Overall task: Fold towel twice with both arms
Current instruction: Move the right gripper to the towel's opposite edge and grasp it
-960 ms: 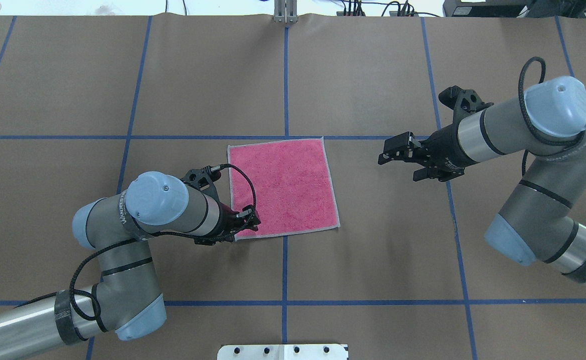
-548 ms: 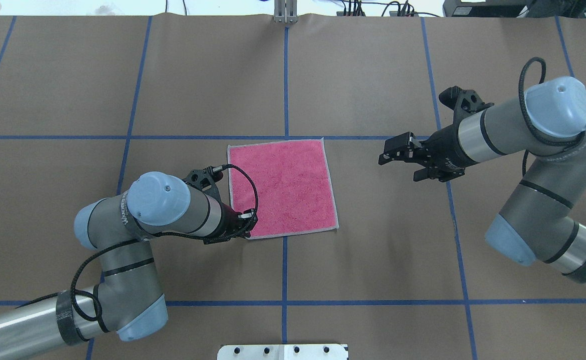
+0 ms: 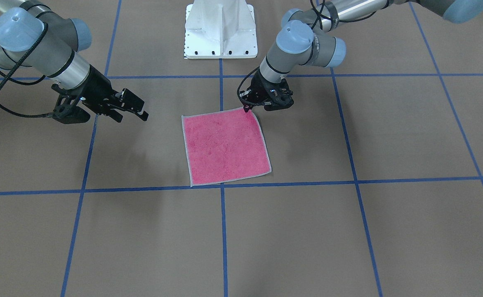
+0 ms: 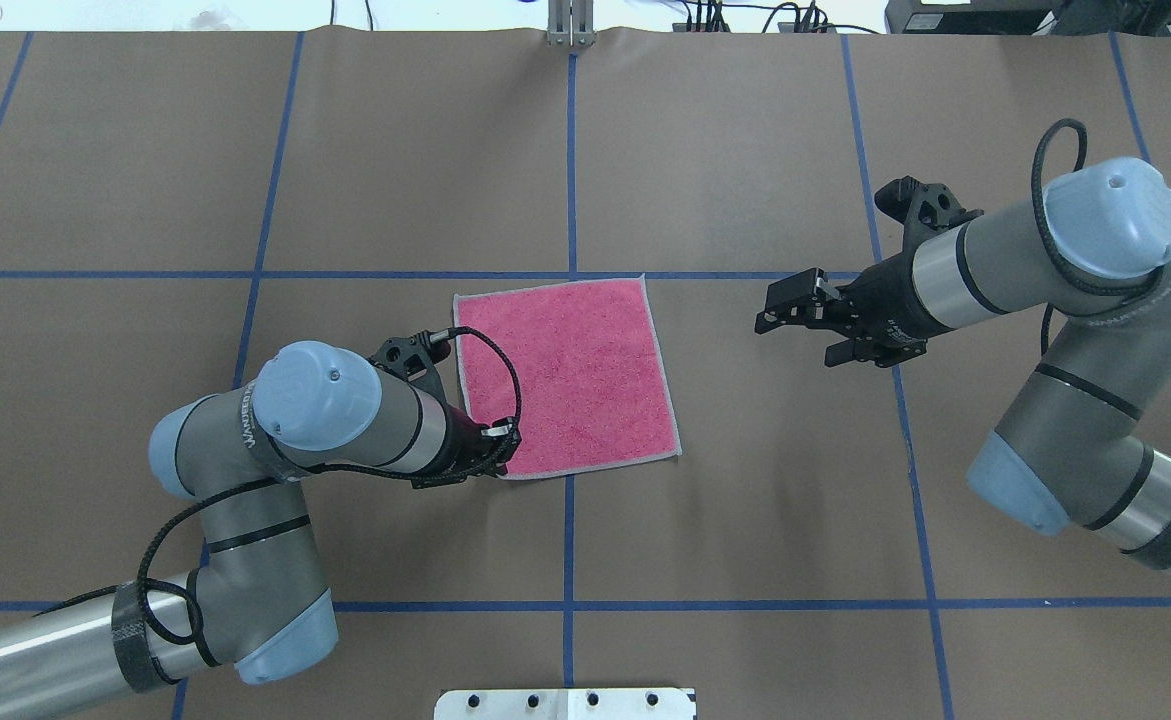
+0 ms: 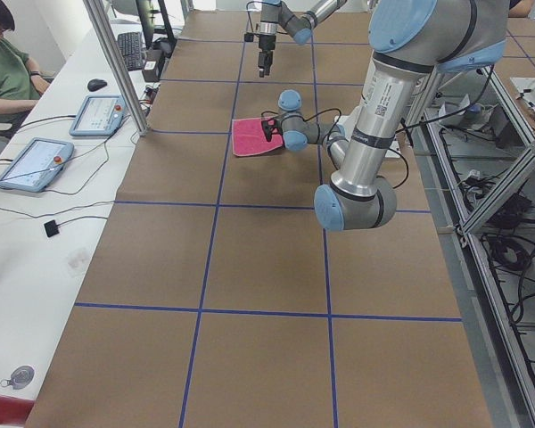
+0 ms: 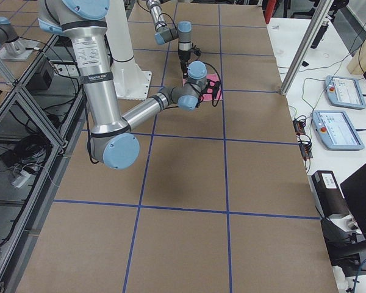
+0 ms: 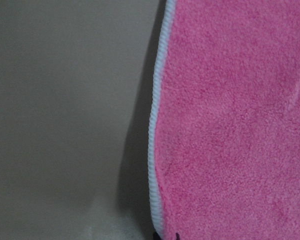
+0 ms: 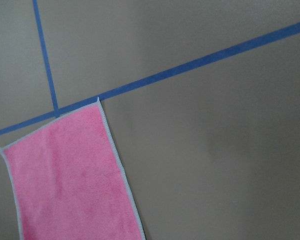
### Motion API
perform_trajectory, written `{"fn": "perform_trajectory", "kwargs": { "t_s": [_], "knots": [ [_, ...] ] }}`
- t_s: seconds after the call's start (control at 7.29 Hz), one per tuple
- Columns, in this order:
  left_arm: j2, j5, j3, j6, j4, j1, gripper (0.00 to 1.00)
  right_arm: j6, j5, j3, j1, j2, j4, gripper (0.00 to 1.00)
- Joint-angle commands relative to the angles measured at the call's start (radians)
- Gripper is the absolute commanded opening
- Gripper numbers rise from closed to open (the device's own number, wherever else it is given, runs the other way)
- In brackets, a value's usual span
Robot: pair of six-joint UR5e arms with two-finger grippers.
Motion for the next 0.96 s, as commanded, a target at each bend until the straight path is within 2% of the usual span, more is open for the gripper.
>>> {"fn": "perform_trajectory", "kwargs": {
  "t_s": [0.0, 0.41, 0.55, 0.82],
  "knots": [
    [-0.003, 0.0, -0.005, 0.0, -0.001, -0.001, 0.0, 0.006, -0.013, -0.002, -0.045, 0.016, -0.002, 1.0],
    [-0.003, 0.0, -0.006, 0.003, -0.002, -0.001, 0.0, 0.008, -0.126, -0.022, -0.154, 0.071, -0.011, 1.0],
    [-0.003, 0.0, -0.005, 0.003, -0.002, -0.001, 0.0, 0.009, -0.14, -0.027, -0.177, 0.074, -0.012, 1.0],
    [-0.004, 0.0, -0.005, 0.002, -0.004, -0.001, 0.0, 0.015, -0.19, -0.088, -0.217, 0.12, -0.014, 1.0]
  ]
}}
